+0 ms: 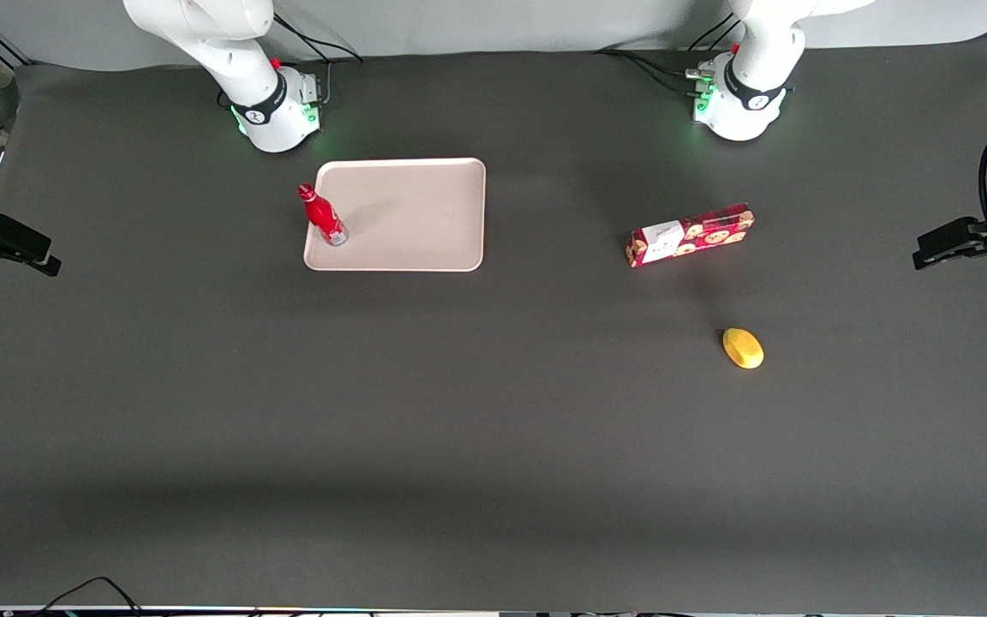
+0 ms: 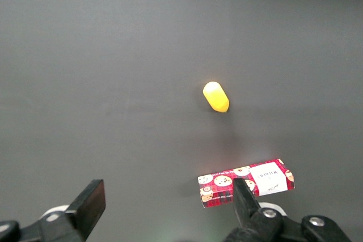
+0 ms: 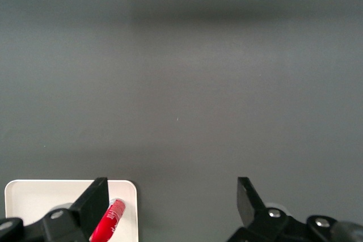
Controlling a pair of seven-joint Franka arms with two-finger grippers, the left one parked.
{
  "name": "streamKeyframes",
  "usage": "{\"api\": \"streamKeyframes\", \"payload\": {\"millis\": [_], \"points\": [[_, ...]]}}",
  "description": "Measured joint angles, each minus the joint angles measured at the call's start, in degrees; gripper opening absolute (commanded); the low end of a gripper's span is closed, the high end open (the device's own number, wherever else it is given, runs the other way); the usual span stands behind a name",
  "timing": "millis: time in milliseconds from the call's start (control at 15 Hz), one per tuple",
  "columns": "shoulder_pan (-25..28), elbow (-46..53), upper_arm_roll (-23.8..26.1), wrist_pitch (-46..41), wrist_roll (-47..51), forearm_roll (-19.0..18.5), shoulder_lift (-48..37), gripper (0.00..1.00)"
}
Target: Place coke bottle on tray
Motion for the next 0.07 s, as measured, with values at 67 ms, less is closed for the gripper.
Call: {"api": "streamKeyframes", "payload": {"millis": [67], "points": [[0.0, 0.0, -0.1, 0.0, 0.0, 0.0, 0.2, 1.00]]}}
